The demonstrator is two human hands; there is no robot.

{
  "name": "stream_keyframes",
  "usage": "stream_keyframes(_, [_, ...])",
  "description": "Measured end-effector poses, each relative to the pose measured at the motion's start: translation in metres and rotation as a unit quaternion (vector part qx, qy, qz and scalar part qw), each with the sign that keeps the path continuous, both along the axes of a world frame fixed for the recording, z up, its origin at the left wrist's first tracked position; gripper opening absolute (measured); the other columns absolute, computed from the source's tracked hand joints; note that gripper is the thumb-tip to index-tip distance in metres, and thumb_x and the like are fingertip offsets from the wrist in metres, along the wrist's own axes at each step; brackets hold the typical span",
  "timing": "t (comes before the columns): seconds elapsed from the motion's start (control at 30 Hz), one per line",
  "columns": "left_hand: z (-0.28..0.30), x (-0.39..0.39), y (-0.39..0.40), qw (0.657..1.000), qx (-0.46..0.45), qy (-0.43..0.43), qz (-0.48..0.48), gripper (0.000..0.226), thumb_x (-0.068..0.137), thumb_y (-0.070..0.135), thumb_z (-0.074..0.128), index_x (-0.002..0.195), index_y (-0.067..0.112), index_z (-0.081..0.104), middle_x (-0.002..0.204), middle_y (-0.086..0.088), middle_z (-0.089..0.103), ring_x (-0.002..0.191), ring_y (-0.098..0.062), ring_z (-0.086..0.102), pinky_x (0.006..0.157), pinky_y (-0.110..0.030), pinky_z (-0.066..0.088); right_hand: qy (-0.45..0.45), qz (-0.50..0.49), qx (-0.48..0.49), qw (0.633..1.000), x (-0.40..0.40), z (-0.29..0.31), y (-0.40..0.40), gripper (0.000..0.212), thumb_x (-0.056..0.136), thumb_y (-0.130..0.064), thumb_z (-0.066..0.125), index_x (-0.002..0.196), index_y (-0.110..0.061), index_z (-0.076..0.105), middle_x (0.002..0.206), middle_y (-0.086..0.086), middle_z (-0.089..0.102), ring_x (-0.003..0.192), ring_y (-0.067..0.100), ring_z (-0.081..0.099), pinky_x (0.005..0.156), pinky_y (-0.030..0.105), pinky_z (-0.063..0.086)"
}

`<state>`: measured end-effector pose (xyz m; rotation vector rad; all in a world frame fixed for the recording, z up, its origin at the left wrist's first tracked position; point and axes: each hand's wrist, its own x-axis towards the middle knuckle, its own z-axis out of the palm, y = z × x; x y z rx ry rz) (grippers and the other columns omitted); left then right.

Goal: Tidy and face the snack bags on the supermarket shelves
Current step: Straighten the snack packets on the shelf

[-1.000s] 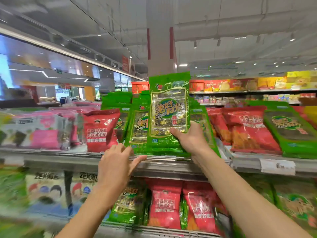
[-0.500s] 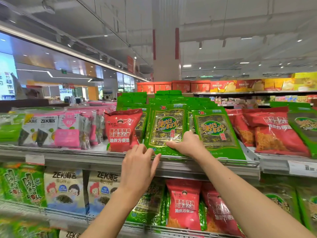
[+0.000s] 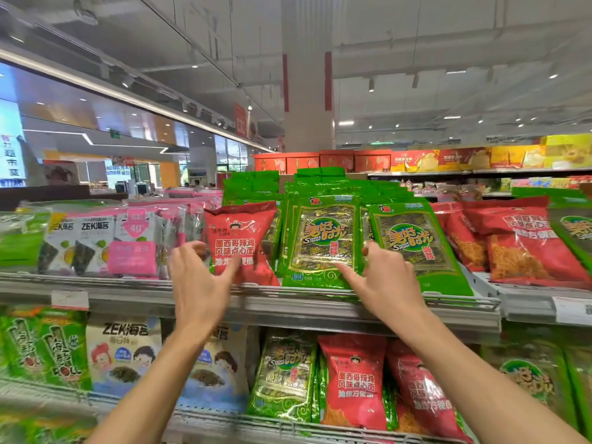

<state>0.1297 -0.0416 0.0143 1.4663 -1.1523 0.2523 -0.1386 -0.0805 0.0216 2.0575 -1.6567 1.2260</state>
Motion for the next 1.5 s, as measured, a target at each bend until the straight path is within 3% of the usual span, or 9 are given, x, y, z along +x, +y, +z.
stream_keyframes(0.13, [0.025, 0.035, -0.014, 0.971, 0.133, 0.114, -0.164, 0.105, 0.055, 0.057, 0.085, 0.137, 0.01, 0.04, 0.118, 0.0, 0.057, 0.102, -0.016, 0.06, 0.09, -0.032, 0.048, -0.012, 0.022, -0.002, 1.0, -0.006, -0.007, 0.001, 0.048, 0.094, -0.058, 0.058, 0.116, -0.016, 0.063, 0.081, -0.004, 0.065, 0.084, 0.021, 0.066, 0.076, 0.037, 0.053])
stream_keyframes(0.3, [0.039, 0.056, -0.036, 0.901, 0.237, 0.113, -0.346, 0.074, 0.06, 0.026, 0.093, 0.124, 0.015, 0.059, 0.106, -0.005, 0.075, 0.096, -0.02, 0.073, 0.084, -0.033, 0.058, -0.033, 0.024, 0.004, 0.999, -0.01, -0.011, -0.001, 0.038, 0.094, -0.049, 0.063, 0.115, -0.018, 0.067, 0.073, -0.01, 0.063, 0.078, 0.02, 0.063, 0.069, 0.034, 0.044])
stream_keyframes(0.47, [0.04, 0.06, -0.046, 0.889, 0.277, 0.091, -0.352, 0.057, 0.059, 0.026, 0.094, 0.108, 0.012, 0.069, 0.087, -0.003, 0.077, 0.07, -0.013, 0.072, 0.058, -0.021, 0.053, -0.057, 0.035, 0.016, 0.998, -0.013, -0.011, -0.003, 0.033, 0.092, -0.047, 0.066, 0.11, -0.02, 0.068, 0.07, -0.012, 0.062, 0.078, 0.021, 0.062, 0.069, 0.034, 0.043])
stream_keyframes(0.63, [0.04, 0.057, -0.046, 0.902, 0.233, 0.174, -0.319, 0.073, 0.042, 0.031, 0.097, 0.104, 0.002, 0.07, 0.086, -0.015, 0.077, 0.074, -0.03, 0.071, 0.071, -0.04, 0.061, -0.08, 0.049, 0.027, 0.995, -0.016, -0.009, -0.002, 0.032, 0.091, -0.047, 0.068, 0.108, -0.019, 0.07, 0.07, -0.015, 0.061, 0.076, 0.016, 0.06, 0.071, 0.032, 0.039])
stream_keyframes(0.8, [0.053, 0.039, -0.042, 0.914, 0.068, 0.246, -0.315, 0.071, 0.031, 0.034, 0.095, 0.095, 0.013, 0.074, 0.09, -0.004, 0.078, 0.08, -0.024, 0.076, 0.069, -0.035, 0.061, -0.14, 0.089, 0.045, 0.985, -0.028, -0.002, 0.005, 0.026, 0.089, -0.042, 0.072, 0.101, -0.019, 0.073, 0.072, -0.017, 0.064, 0.073, 0.005, 0.062, 0.074, 0.027, 0.046])
stream_keyframes(1.1, [0.067, -0.101, -0.029, 0.86, 0.121, 0.222, -0.444, 0.069, 0.034, 0.032, 0.095, 0.099, 0.016, 0.078, 0.1, -0.009, 0.077, 0.084, -0.025, 0.073, 0.072, -0.037, 0.06, -0.306, 0.135, 0.057, 0.941, -0.122, 0.012, 0.028, 0.012, 0.088, -0.032, 0.076, 0.09, -0.02, 0.076, 0.075, -0.004, 0.076, 0.07, 0.007, 0.074, 0.073, 0.029, 0.057])
stream_keyframes(1.23, [0.066, -0.189, -0.026, 0.839, 0.156, 0.232, -0.466, 0.075, 0.033, 0.028, 0.094, 0.102, 0.006, 0.075, 0.102, -0.02, 0.075, 0.092, -0.037, 0.069, 0.09, -0.056, 0.055, -0.321, 0.082, 0.026, 0.943, -0.201, 0.021, 0.039, 0.011, 0.089, -0.031, 0.075, 0.09, -0.019, 0.076, 0.075, -0.008, 0.076, 0.07, 0.004, 0.072, 0.063, 0.02, 0.05])
stream_keyframes(1.33, [0.064, -0.254, -0.029, 0.824, 0.159, 0.236, -0.491, 0.068, 0.034, 0.024, 0.093, 0.098, 0.007, 0.077, 0.098, -0.015, 0.076, 0.077, -0.025, 0.072, 0.066, -0.037, 0.06, -0.295, 0.018, -0.011, 0.955, -0.267, 0.03, 0.046, 0.008, 0.089, -0.032, 0.074, 0.086, -0.025, 0.075, 0.077, -0.012, 0.073, 0.073, 0.0, 0.069, 0.061, 0.015, 0.046])
stream_keyframes(1.5, [0.062, -0.346, -0.031, 0.808, 0.159, 0.256, -0.506, 0.046, 0.052, 0.007, 0.092, 0.095, 0.007, 0.077, 0.087, -0.008, 0.078, 0.062, -0.017, 0.073, 0.05, -0.025, 0.056, -0.234, -0.084, 0.023, 0.968, -0.367, 0.04, 0.035, 0.031, 0.092, -0.038, 0.072, 0.11, -0.013, 0.072, 0.094, -0.002, 0.071, 0.094, 0.022, 0.068, 0.086, 0.038, 0.054])
